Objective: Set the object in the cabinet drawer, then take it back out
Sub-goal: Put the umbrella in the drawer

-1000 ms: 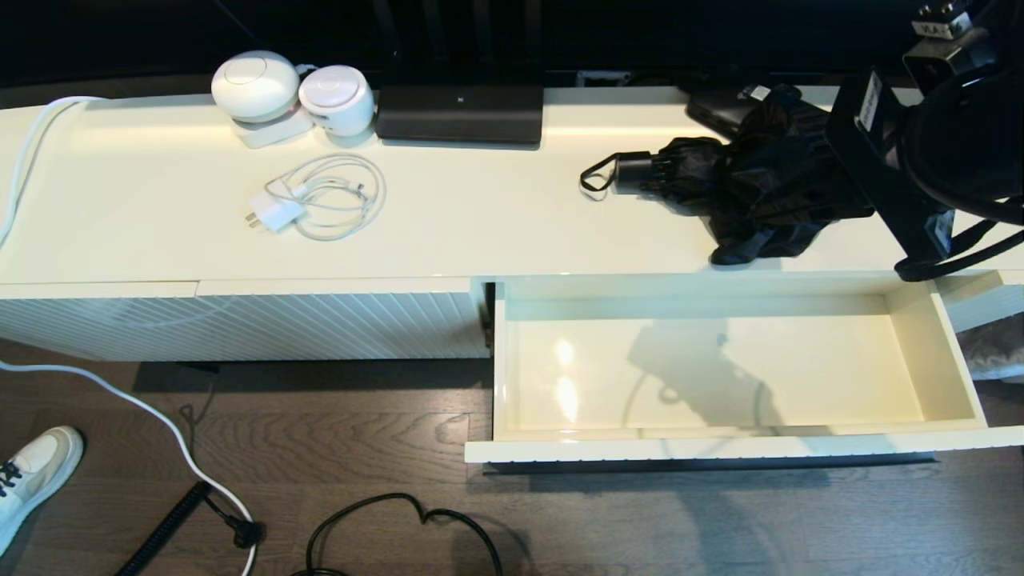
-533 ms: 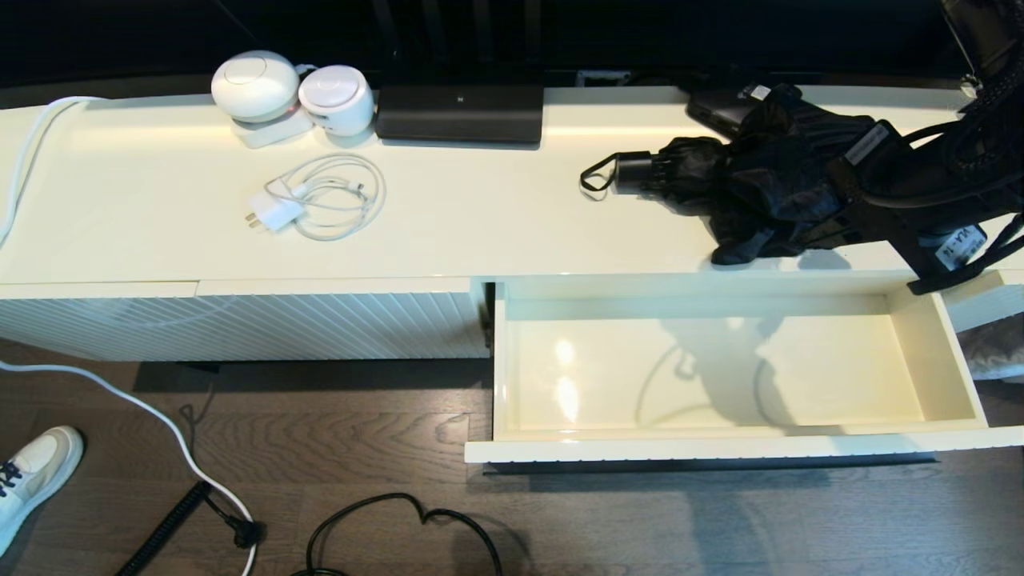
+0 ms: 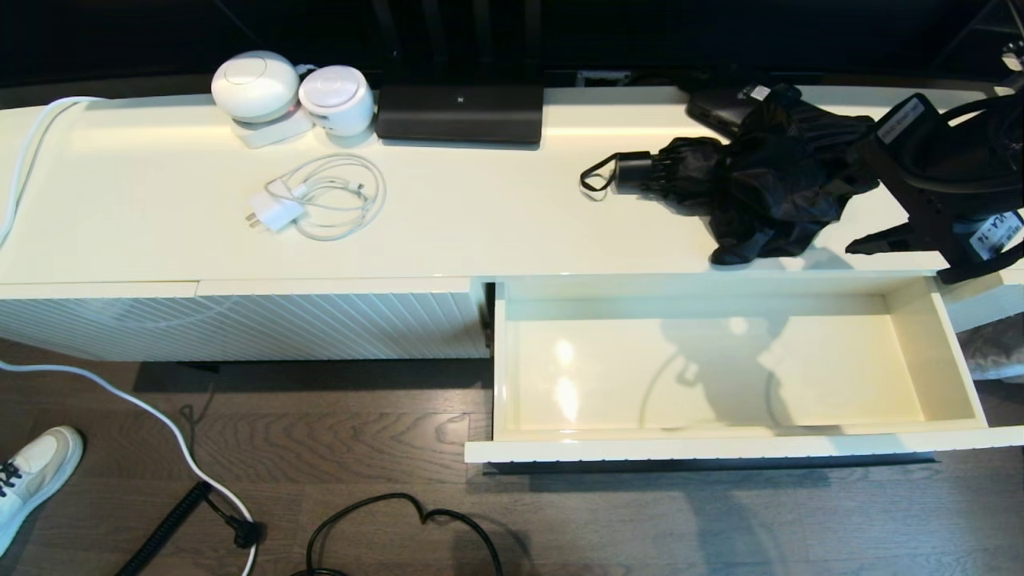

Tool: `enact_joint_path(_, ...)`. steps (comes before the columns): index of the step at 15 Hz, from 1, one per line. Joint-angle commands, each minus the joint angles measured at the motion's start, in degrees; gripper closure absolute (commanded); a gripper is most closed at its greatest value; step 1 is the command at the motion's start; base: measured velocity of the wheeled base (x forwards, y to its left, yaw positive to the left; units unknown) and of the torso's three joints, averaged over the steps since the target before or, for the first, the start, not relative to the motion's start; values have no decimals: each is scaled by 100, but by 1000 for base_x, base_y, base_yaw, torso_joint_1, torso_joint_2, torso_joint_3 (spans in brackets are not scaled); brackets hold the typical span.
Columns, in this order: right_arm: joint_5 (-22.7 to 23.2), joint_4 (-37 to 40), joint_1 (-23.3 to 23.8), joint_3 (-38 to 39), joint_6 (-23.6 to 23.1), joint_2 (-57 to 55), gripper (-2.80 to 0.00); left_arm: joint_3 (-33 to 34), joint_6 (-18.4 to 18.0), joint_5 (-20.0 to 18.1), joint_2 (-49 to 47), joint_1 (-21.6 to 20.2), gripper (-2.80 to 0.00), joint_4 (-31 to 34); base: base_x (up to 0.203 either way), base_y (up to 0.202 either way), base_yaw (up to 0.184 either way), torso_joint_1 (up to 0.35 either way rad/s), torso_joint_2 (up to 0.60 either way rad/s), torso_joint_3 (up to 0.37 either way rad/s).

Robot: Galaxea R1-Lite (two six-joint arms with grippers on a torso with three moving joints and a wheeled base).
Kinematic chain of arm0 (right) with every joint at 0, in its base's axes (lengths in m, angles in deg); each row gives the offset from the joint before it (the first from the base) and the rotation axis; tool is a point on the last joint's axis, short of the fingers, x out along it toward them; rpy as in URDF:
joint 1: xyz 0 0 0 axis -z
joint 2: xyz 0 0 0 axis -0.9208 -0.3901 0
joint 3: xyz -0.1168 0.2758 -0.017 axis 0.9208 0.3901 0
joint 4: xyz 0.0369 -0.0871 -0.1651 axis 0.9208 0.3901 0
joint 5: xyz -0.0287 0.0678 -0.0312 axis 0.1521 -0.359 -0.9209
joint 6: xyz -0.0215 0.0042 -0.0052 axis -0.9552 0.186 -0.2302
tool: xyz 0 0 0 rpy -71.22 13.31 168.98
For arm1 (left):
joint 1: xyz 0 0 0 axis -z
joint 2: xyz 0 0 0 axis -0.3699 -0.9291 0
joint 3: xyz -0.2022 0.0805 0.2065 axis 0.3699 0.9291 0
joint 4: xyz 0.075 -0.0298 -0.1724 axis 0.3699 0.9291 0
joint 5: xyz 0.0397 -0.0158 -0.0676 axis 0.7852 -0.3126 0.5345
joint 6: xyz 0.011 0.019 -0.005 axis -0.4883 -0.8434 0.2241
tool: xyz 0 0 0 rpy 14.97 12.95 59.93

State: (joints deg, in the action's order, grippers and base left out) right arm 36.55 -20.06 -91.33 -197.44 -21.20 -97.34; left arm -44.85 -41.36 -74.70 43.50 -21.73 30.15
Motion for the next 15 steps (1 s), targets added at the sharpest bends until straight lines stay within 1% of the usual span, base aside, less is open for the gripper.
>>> enact_joint_path(1, -8, 10, 20, 35, 35, -12, -280, 7, 2, -1, 0, 2, 0, 0, 0, 0, 0, 0, 0, 0)
enact_joint_path(4, -15, -536, 84, 86, 28, -60, -280, -1, 2, -1, 0, -5, 0, 0, 0, 0, 0, 0, 0, 0)
enact_joint_path(9, -42, -1519, 520, 88, 71, -187, -280, -1, 2, -1, 0, -6, 0, 0, 0, 0, 0, 0, 0, 0)
enact_joint_path(12, -50, -1532, 635, 105, -105, -151, -280, -1, 2, -1, 0, -2, 0, 0, 0, 0, 0, 0, 0, 0)
enact_joint_path(15, -39, -1431, 635, 416, -179, -105, -280, -1, 2, -1, 0, -6, 0, 0, 0, 0, 0, 0, 0, 0)
